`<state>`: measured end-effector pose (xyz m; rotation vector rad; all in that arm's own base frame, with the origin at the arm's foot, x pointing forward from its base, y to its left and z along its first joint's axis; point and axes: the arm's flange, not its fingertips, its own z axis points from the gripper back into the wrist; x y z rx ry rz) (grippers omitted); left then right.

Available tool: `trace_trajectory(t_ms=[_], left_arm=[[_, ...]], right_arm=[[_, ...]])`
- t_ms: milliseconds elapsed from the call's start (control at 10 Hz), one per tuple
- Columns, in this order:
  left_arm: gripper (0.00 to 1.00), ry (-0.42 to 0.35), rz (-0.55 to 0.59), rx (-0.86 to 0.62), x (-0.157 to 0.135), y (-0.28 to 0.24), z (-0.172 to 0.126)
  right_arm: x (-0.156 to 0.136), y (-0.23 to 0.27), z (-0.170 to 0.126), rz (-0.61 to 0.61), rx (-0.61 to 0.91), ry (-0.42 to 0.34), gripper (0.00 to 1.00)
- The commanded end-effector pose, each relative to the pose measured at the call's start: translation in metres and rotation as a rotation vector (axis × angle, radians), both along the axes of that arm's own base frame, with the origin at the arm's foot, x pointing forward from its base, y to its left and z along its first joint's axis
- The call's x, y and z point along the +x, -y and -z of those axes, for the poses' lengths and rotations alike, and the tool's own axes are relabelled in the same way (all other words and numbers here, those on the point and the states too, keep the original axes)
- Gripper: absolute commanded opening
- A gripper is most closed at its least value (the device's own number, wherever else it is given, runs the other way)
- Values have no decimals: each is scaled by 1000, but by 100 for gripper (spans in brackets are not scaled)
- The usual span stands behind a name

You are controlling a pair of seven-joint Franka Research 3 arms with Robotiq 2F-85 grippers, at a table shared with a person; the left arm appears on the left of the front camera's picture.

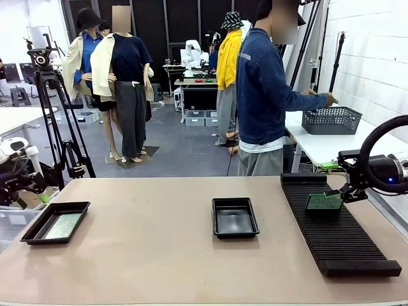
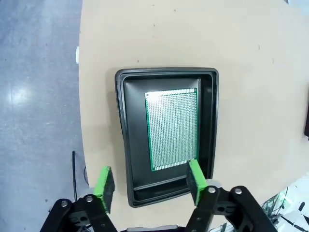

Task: Inspect and transfer BCBs to ESD trays.
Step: Pick up the ESD tray and place it on the left side of the table.

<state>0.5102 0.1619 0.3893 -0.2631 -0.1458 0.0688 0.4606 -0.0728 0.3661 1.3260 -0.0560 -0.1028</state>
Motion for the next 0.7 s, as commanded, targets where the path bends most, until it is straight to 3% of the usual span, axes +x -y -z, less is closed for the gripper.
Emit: trace_trajectory(t_ms=[0,600], left_arm=[[100,17,18,-32,-9,-1,3],[100,-1,-1,-4,-5,0,0]], right_arm=[[-2,-1,0,5,-4,0,100],[-2,-1,0,5,-4,0,100]])
